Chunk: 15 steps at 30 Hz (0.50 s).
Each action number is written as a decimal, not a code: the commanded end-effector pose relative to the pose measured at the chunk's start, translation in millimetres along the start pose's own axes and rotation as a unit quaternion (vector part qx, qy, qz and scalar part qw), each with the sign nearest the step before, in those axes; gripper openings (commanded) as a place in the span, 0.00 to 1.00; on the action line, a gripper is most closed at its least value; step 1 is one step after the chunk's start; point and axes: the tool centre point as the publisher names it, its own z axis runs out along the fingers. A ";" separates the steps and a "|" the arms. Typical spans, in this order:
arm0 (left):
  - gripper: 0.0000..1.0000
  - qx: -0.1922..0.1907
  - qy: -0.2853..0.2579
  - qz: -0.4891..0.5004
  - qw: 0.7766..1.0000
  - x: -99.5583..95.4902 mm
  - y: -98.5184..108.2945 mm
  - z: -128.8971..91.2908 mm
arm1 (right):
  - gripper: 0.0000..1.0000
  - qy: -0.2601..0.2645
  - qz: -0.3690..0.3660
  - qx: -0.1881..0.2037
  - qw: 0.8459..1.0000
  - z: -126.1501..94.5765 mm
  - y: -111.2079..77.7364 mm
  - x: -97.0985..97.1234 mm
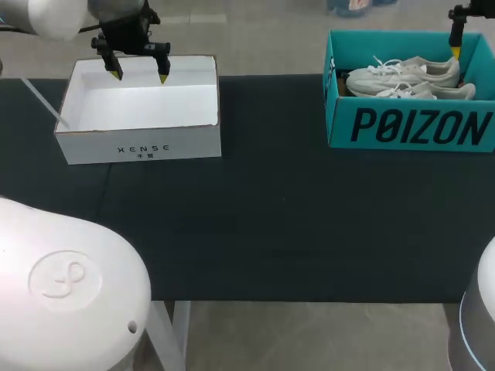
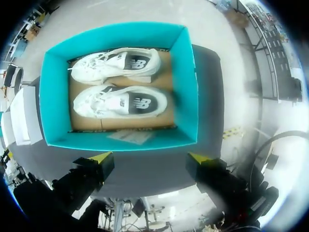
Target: Take the shoe out of the shoebox, open the shoe tongue, remove and reinsert the insole, then place the shoe into the shoebox
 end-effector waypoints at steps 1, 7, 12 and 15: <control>1.00 -0.131 0.019 -0.101 0.986 0.6 -6.9 1.8 | 1.00 -0.018 0.000 -0.016 1.000 2.3 -11.7 9.8; 1.00 -0.139 0.039 -0.055 0.988 -1.6 -0.9 -4.1 | 1.00 -0.005 -0.006 -0.029 1.000 -5.3 -8.2 17.0; 1.00 -0.146 0.029 0.011 0.989 -4.5 11.7 -5.1 | 1.00 0.014 -0.011 -0.067 0.998 -12.9 -11.7 20.2; 1.00 -0.141 0.022 0.023 0.990 -5.1 22.6 -4.9 | 1.00 0.025 -0.008 -0.092 0.995 -17.7 -16.5 19.4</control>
